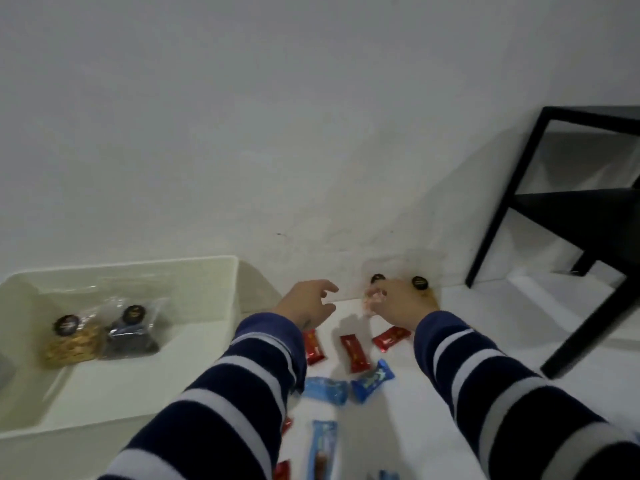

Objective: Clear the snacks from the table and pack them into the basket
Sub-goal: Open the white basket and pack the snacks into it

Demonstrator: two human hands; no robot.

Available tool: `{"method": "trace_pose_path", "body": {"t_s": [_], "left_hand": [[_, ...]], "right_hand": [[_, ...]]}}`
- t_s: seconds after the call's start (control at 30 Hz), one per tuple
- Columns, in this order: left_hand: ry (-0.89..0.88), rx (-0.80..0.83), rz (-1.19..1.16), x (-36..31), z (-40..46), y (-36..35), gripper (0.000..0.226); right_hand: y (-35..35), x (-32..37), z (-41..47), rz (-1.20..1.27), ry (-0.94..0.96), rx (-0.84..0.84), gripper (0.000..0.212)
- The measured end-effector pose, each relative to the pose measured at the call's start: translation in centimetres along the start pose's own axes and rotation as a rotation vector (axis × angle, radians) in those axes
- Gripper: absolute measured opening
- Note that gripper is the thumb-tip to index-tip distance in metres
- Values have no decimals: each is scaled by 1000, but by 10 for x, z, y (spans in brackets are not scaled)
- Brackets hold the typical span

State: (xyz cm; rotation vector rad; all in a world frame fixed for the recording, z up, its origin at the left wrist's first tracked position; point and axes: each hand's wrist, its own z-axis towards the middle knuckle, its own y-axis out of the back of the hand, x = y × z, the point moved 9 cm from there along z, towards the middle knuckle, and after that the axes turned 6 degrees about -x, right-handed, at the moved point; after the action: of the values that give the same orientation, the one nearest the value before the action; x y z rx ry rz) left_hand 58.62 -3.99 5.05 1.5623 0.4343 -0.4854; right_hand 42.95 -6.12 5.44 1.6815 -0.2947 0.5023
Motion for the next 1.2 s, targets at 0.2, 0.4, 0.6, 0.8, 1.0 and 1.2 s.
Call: {"method": "trace_pose_path", "body": {"t_s": [0.2, 0.4, 0.6, 0.8, 1.0, 1.2], "left_hand": [[135, -51, -247, -4, 57, -87, 68], [158, -190, -262, -6, 98, -129, 80], [149, -334, -330, -5, 127, -149, 87], [164, -424, -272, -9, 116, -138, 86], [168, -472, -287, -15, 79, -82, 82], [193, -580, -469, 2, 22, 7, 82]], "right_hand": [[19, -119, 62, 62, -112, -73, 42], [20, -178, 104, 256, -174, -158, 55], [8, -202, 127, 447, -194, -251, 57], [16, -204, 118, 399, -172, -265, 59], [47, -159, 92, 396, -93, -292, 60], [81, -64, 54, 413, 49, -297, 63]]}}
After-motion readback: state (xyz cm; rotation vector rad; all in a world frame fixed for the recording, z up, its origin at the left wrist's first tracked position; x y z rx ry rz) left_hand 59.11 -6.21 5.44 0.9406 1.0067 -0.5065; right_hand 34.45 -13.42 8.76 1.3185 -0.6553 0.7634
